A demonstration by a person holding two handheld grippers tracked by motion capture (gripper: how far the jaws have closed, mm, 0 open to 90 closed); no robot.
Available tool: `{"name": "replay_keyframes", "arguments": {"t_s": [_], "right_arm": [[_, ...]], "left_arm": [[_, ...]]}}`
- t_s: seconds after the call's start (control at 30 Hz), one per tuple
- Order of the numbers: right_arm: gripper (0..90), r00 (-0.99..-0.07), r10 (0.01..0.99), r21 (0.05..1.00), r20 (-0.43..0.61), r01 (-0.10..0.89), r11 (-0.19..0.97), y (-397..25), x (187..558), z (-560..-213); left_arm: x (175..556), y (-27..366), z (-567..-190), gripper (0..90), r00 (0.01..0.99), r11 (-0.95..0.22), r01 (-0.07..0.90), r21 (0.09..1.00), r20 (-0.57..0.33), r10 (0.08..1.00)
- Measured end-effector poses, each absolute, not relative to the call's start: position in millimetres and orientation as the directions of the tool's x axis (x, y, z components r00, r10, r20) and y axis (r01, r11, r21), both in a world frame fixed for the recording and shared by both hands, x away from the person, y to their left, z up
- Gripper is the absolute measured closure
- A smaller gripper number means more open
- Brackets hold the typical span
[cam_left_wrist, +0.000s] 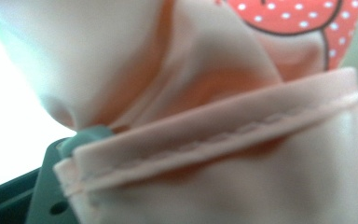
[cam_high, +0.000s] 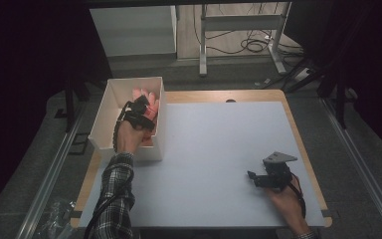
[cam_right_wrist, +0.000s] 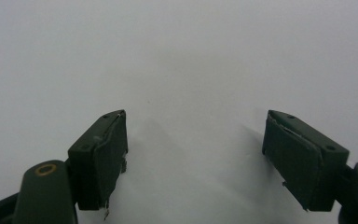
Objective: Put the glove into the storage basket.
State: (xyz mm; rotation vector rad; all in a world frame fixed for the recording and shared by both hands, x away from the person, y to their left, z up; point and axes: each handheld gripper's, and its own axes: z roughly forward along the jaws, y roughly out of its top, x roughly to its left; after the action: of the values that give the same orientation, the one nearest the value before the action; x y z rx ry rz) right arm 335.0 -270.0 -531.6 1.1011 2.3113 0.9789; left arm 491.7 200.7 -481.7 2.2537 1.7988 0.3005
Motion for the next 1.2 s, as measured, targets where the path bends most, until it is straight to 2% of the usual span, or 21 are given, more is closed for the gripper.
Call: {"name": "replay_keyframes", "arguments": {"t_s": [0.13, 0.27, 0.33, 0.47, 1.2], "right_arm": [[22.5, -0.611, 0.790, 0.735, -0.053, 0.511, 0.445, -270.0, 335.0, -531.6], [22.5, -0.611, 0.790, 0.735, -0.053, 0.511, 0.445, -270.1, 335.0, -531.6], [22.5, -0.611, 0.790, 0.735, -0.054, 0.511, 0.445, -270.1, 335.0, -531.6], [22.4, -0.611, 0.790, 0.735, -0.054, 0.511, 0.445, -270.0, 335.0, -531.6], [22.5, -0.611, 0.790, 0.735, -0.055, 0.511, 0.447, -270.1, 335.0, -531.5]], "left_arm": [[498.6, 198.3, -485.9, 28.6, 0.219, -0.211, 0.936, 0.281, 0.006, 0.976], [502.3, 194.6, -491.9, 14.5, 0.228, -0.227, 0.943, 0.243, 0.024, 0.973], [501.2, 195.8, -489.3, 8.4, 0.222, -0.223, 0.938, 0.265, 0.033, 0.975], [498.2, 201.5, -482.1, 3.0, 0.209, -0.199, 0.931, 0.307, -0.002, 0.978], [464.9, 214.3, -442.3, 2.5, 0.279, -0.234, 0.813, 0.533, -0.005, 0.960]]}}
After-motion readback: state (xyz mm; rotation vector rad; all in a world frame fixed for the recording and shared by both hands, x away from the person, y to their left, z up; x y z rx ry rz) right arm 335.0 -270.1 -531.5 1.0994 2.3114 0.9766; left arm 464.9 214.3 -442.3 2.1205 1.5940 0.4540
